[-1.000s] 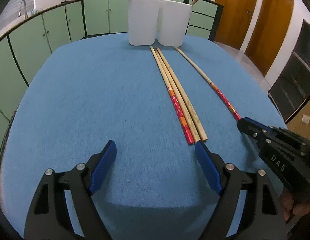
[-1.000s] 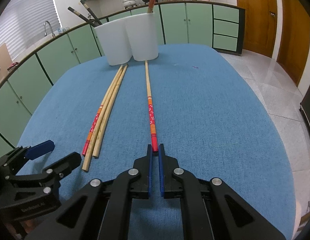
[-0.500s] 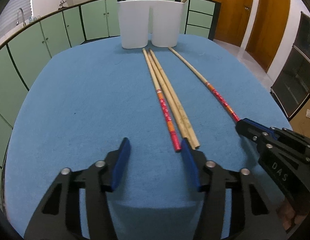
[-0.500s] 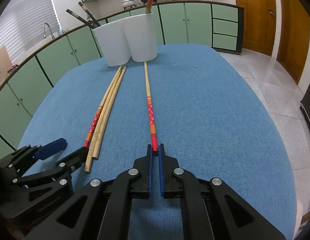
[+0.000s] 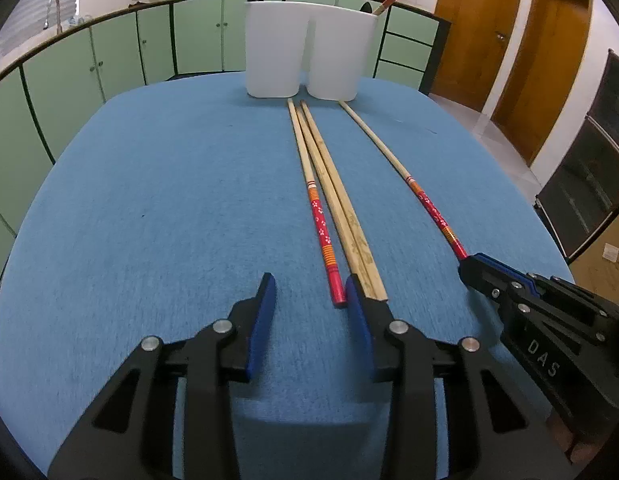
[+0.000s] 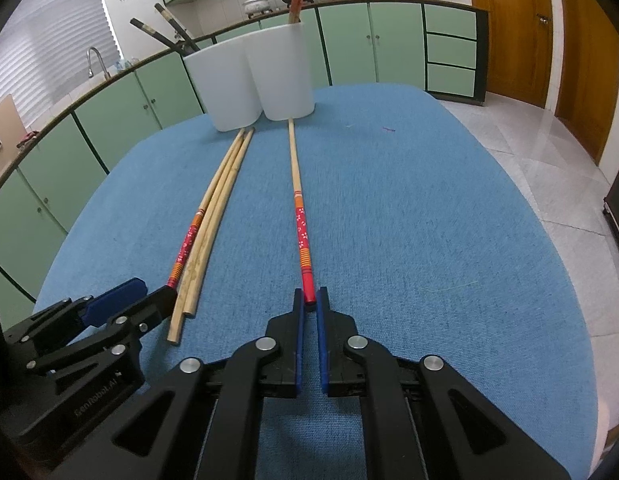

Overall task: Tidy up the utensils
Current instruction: 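Lift both chopsticks and carry them above the white holder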

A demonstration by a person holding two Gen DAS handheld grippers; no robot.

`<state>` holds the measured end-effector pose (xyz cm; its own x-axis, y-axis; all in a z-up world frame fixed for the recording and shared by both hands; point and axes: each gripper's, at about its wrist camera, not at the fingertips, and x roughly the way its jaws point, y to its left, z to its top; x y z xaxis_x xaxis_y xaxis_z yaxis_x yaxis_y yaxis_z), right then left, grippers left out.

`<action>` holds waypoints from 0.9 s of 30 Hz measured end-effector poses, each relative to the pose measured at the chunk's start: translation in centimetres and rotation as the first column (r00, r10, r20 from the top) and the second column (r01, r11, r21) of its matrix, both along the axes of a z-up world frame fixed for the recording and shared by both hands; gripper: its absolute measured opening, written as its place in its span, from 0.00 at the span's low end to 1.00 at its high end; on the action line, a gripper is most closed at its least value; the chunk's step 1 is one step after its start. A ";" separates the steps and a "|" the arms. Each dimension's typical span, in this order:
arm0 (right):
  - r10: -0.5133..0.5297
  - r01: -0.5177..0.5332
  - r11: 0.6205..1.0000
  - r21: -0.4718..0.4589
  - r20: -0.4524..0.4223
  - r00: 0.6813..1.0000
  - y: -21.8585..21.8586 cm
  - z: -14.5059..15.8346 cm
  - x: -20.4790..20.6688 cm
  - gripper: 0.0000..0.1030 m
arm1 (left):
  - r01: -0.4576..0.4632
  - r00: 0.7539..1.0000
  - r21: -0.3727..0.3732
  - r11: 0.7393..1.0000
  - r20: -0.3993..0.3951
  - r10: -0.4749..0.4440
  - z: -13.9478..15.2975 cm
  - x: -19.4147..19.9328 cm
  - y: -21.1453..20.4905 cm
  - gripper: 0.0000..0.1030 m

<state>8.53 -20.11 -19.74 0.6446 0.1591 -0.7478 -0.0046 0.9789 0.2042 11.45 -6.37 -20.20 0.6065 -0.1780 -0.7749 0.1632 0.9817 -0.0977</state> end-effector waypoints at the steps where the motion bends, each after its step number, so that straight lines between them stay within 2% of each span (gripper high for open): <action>1: 0.001 -0.001 1.000 -0.004 0.001 1.000 0.1 0.0 0.0 0.06 | -0.001 1.000 -0.005 1.000 0.000 0.001 0.0 0.0 0.0 0.19; 2: 0.002 -0.002 1.000 -0.005 0.002 1.000 0.1 0.0 0.0 0.06 | 0.001 1.000 -0.016 1.000 -0.002 -0.001 0.1 0.0 0.0 0.09; 3: 0.002 -0.002 1.000 -0.005 0.004 1.000 0.1 0.1 -0.1 0.06 | 0.006 1.000 -0.024 1.000 -0.004 -0.006 0.1 0.1 0.0 0.07; 9: 0.021 -0.020 0.999 -0.032 0.037 0.999 0.1 0.9 -0.7 0.05 | 0.020 1.000 -0.040 0.999 -0.004 -0.020 0.5 -0.2 0.2 0.06; 11: 0.021 -0.019 0.999 -0.040 0.062 0.998 -0.1 1.7 -1.0 0.05 | 0.015 1.000 -0.040 0.999 0.018 -0.014 1.3 -0.6 0.6 0.05; 15: 0.032 -0.025 0.998 -0.063 0.119 0.992 -0.6 3.8 -1.5 0.05 | 0.010 0.995 -0.028 1.000 0.096 -0.007 4.1 -1.3 1.5 0.05; 18: 0.037 -0.027 0.998 -0.057 0.185 0.982 -1.2 6.4 -1.9 0.05 | 0.003 0.986 -0.024 1.000 0.167 0.001 6.8 -1.9 2.2 0.05; 24: 0.052 -0.045 0.999 -0.030 0.286 0.957 -2.3 11.3 -1.8 0.05 | 0.002 0.953 -0.051 0.999 0.302 0.013 12.1 -2.4 2.8 0.05; 27: 0.056 -0.062 0.998 0.007 0.323 0.945 -2.9 13.6 -1.2 0.05 | 0.012 0.939 -0.062 0.998 0.344 0.010 14.2 -1.8 2.8 0.05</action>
<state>7.38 -23.00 -6.12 0.8401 0.2149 -0.4980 -0.1306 0.9713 0.1989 9.68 -3.52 -5.99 0.8335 -0.2203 -0.5066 0.1990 0.9752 -0.0967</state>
